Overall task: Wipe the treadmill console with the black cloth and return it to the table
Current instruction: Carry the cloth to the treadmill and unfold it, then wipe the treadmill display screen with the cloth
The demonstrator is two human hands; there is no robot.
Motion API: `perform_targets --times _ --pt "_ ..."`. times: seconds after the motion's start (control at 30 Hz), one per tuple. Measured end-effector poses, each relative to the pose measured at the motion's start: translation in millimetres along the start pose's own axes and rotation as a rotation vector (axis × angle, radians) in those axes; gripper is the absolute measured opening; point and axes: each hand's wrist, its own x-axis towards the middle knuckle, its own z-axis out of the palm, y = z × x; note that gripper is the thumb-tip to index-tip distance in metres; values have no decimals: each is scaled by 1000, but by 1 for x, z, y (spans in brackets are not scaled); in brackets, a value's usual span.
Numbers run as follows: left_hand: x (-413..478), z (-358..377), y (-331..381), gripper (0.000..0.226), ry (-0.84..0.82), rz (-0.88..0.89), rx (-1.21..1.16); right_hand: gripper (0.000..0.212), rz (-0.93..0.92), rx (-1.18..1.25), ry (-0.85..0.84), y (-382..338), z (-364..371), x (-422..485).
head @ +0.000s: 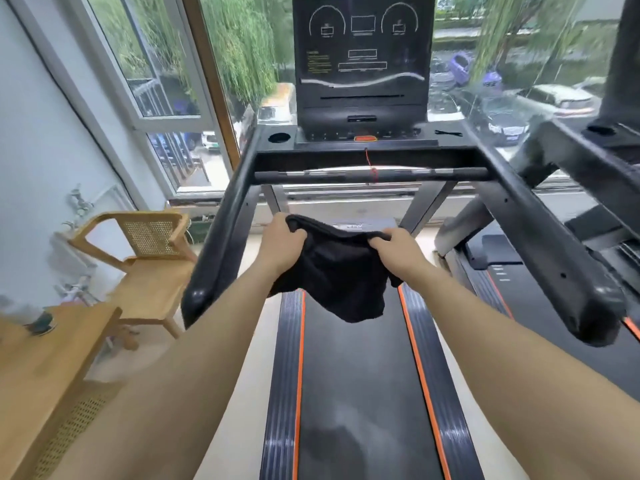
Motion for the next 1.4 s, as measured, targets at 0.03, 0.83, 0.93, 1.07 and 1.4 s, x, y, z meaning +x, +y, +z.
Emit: perform_targets --times 0.03,0.83,0.93,1.07,1.4 --pt "17 -6 11 29 -17 -16 -10 22 10 3 -18 -15 -5 16" --pt "323 10 141 24 -75 -202 112 35 114 31 -347 -124 -101 340" --pt "365 22 161 16 -10 -196 78 28 29 102 -359 -136 -117 387" --pt "427 32 191 13 54 -157 39 21 52 226 -260 -157 -142 445" --pt "588 47 239 17 288 -35 -75 20 -71 354 -21 -209 -167 586"
